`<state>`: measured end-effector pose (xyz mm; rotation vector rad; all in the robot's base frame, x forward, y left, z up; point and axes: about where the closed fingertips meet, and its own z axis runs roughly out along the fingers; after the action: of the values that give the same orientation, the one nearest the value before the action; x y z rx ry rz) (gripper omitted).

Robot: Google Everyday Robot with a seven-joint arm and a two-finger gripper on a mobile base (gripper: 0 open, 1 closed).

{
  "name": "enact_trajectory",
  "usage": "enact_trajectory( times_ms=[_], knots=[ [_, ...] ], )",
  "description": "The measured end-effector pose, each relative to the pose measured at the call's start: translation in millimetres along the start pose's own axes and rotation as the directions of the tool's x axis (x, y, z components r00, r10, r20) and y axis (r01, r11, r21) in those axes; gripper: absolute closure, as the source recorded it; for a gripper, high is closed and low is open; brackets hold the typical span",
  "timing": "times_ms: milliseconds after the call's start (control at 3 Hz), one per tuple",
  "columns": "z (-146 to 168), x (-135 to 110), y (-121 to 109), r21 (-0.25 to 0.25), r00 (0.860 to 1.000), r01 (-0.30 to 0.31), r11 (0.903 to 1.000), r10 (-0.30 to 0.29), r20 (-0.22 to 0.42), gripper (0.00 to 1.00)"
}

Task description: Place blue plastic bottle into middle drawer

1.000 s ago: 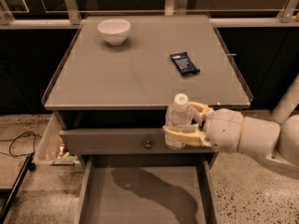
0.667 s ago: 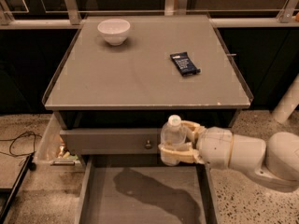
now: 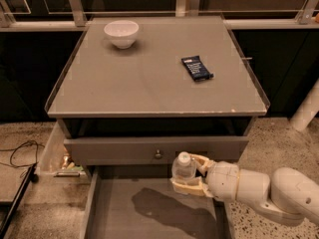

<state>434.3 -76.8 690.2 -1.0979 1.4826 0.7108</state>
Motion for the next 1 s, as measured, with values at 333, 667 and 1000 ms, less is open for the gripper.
enact_trajectory(
  times_ms=[333,667,1000],
  knots=[
    [1,39,3,-0.001,1.000,0.005,1.0000,-0.005,-0.011,1.00],
    [1,39,3,-0.001,1.000,0.005,1.0000,-0.005,-0.012,1.00],
    [19,68,15,-0.013,0.999,-0.041,0.9991,0.041,-0.017,1.00]
  ],
)
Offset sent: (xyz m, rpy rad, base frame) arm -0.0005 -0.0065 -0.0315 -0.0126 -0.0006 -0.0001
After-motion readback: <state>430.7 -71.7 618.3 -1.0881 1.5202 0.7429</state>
